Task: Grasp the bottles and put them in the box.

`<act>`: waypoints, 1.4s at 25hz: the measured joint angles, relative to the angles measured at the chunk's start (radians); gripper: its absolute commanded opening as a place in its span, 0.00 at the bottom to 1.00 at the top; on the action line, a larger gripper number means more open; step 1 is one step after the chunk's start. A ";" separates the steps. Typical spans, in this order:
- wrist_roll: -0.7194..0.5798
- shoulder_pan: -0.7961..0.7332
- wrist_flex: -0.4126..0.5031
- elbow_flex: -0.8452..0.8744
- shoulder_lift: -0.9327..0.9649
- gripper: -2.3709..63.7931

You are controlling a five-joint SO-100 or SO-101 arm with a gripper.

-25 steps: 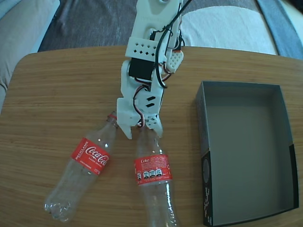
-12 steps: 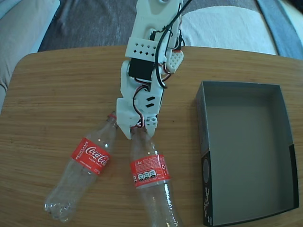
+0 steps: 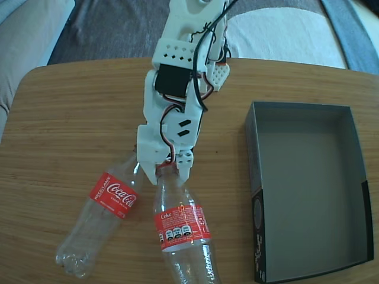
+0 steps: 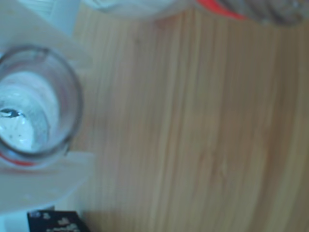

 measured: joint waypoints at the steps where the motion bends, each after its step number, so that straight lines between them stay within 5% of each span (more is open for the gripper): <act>1: 0.000 0.000 0.043 -0.023 0.000 0.03; 8: 0.110 0.000 0.301 -0.229 0.000 0.03; 21: 0.380 -0.002 0.638 -0.574 0.000 0.03; 35: 0.742 -0.147 0.905 -0.821 0.000 0.03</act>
